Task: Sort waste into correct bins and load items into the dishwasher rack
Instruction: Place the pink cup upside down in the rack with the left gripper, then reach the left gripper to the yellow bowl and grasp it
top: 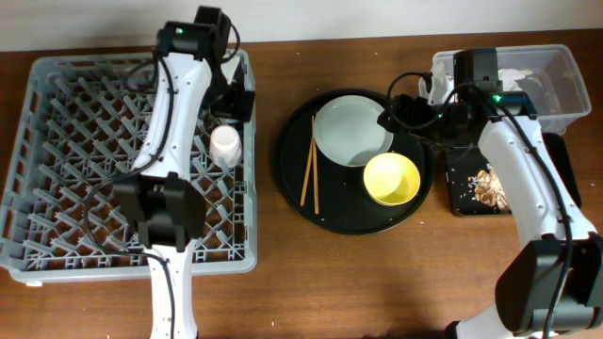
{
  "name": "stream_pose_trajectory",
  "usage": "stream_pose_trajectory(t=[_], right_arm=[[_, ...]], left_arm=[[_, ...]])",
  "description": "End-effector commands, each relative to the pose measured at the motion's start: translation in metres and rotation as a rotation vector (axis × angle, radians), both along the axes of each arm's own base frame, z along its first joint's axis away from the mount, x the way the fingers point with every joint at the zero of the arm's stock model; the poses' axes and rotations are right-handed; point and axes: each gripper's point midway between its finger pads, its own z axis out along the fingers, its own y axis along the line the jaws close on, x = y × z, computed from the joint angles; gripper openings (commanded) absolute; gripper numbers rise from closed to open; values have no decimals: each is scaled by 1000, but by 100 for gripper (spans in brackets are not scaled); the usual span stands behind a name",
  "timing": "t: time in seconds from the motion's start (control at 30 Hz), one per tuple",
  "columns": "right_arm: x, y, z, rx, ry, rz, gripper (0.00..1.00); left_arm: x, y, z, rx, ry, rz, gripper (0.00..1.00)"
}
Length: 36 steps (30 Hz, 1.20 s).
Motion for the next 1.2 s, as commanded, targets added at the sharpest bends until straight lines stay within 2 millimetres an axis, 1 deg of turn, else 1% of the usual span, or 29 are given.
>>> stream_pose_trajectory(t=[0.0,0.07,0.1,0.13,0.17,0.23,0.3,0.33,0.43,0.5,0.57,0.67,0.7,0.77,0.83,0.9,0.97,1.03,1.07,1.1,1.17], right_arm=[[-3,1,-2,-27,-3,31,96],[-5,0,-4,-30,10,32,89],[-8,0,-5,-31,20,32,87],[-9,0,-5,-31,29,32,85],[-15,-4,-9,-52,55,23,83],[-26,-17,-18,-131,112,-7,78],[-39,-33,-26,-218,176,-35,76],[-49,-44,-31,-280,224,-54,75],[-59,-57,-35,-356,266,-72,75],[-62,-60,-40,-371,280,-74,72],[-66,-59,-50,-371,293,-71,69],[-71,-49,-71,-374,303,-48,66],[-73,-45,-77,-372,306,-51,66],[-73,-43,-81,-368,311,-71,66],[-71,-43,-80,-367,300,-76,67],[-70,-44,-80,-370,297,-78,67],[-67,-43,-80,-368,287,-80,67],[-66,-43,-80,-366,282,-85,67],[-65,-44,-80,-366,279,-87,67],[-64,-45,-79,-363,278,-97,67],[-60,-54,-76,-337,282,-156,68]], left_arm=[[5,-11,66,-94,-147,-16,95],[-2,-23,90,-174,-174,-36,95],[-5,-34,102,-242,-194,-54,94],[-8,-40,111,-279,-204,-64,94],[-12,-44,120,-307,-216,-72,92],[-16,-49,129,-329,-230,-86,91],[-21,-60,132,-333,-233,-111,91],[-24,-71,132,-331,-229,-137,91],[-27,-79,129,-279,-236,-160,91],[-27,-79,128,-225,-248,-164,91],[-26,-80,128,-216,-254,-168,91],[-21,-84,127,-229,-263,-147,91],[-21,-89,124,-231,-258,-156,91],[-22,-102,115,-231,-241,-178,91],[-25,-127,94,-228,-206,-225,91],[-28,-146,72,-224,-173,-260,91],[-30,-160,54,-230,-147,-247,91],[-37,-182,37,-265,-120,-283,91],[-43,-199,27,-291,-106,-313,91],[-47,-210,19,-297,-100,-333,91],[-57,-228,1,-300,-80,-341,91]])
